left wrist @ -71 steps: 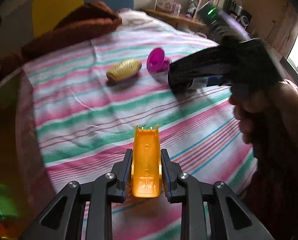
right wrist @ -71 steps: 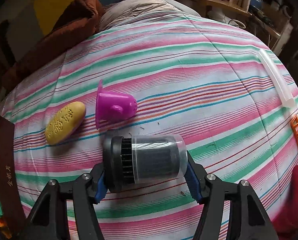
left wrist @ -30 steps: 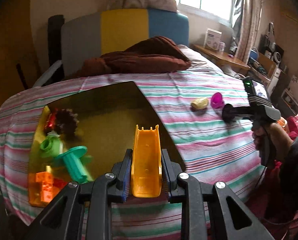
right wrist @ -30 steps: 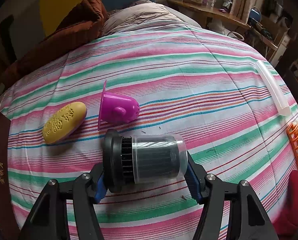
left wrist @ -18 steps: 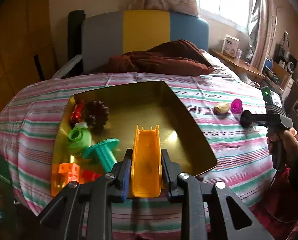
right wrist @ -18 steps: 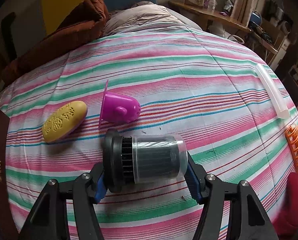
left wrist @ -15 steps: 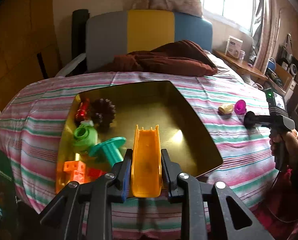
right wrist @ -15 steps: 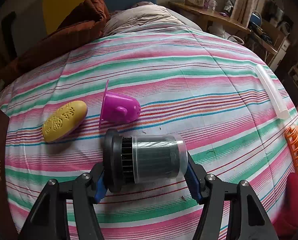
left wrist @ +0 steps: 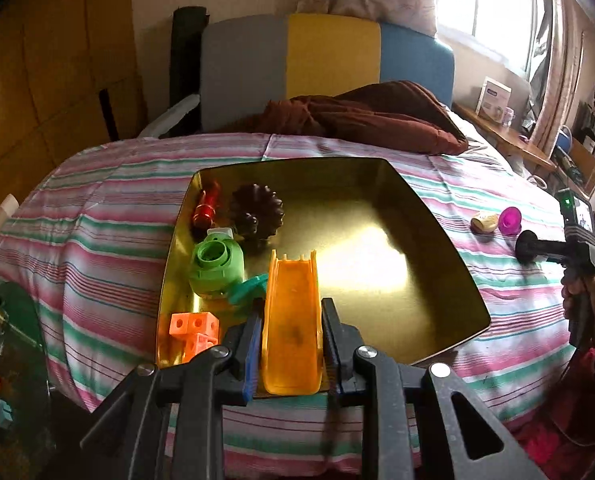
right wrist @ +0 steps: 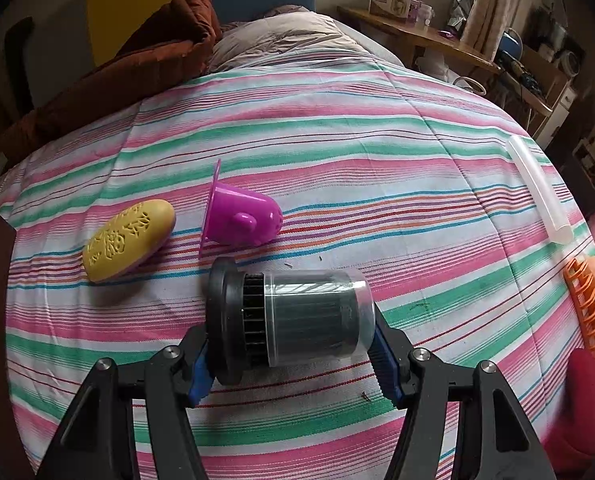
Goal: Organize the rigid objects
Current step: 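Carry the orange chute over the gold tray with the left gripper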
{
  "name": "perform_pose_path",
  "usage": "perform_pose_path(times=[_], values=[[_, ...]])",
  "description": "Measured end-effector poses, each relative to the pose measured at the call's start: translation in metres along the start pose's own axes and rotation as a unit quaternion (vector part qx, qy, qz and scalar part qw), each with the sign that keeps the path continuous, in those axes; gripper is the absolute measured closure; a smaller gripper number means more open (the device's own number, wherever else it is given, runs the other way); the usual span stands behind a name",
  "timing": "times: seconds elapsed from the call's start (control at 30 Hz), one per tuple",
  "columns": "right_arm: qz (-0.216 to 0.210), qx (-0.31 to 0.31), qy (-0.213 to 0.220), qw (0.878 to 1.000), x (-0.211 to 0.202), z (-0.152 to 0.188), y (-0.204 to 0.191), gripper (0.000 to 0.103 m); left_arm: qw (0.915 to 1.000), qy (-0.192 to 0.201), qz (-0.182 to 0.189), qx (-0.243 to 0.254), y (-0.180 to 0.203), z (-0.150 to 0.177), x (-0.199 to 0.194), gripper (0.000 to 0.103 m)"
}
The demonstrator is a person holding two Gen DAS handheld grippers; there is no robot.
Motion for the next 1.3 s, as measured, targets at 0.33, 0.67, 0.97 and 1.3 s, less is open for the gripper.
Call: perform_pose_path(times=[0.33, 0.67, 0.97, 1.3], values=[[0.0, 0.001, -0.004, 1.0, 0.0, -0.001, -0.001, 0.038, 0.9951, -0.044, 0.036, -0.081, -0.043, -0.003, 0.021, 0.077], [0.001, 0.0, -0.006, 1.0, 0.0, -0.001, -0.002, 0.038, 0.9895, -0.048, 0.088, -0.104, -0.032, -0.042, 0.04, 0.077], [0.007, -0.008, -0.005, 1.0, 0.0, -0.001, -0.002, 0.038, 0.9925, -0.06, 0.101, -0.034, 0.009, -0.066, 0.072, 0.077], [0.011, -0.016, -0.006, 1.0, 0.0, -0.002, -0.002, 0.038, 0.9885, -0.104, 0.109, 0.015, 0.034, -0.072, 0.118, 0.077]])
Point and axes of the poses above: each gripper's, at about its wrist camera, not at the fingertips, and x roughly the way its jaws point, y to its right, z to its underside, the point moved 10 cm from there along x, roughly the way its jaws point, and after that the axes turned 4 degrees about -z, right-handed, at the moved point
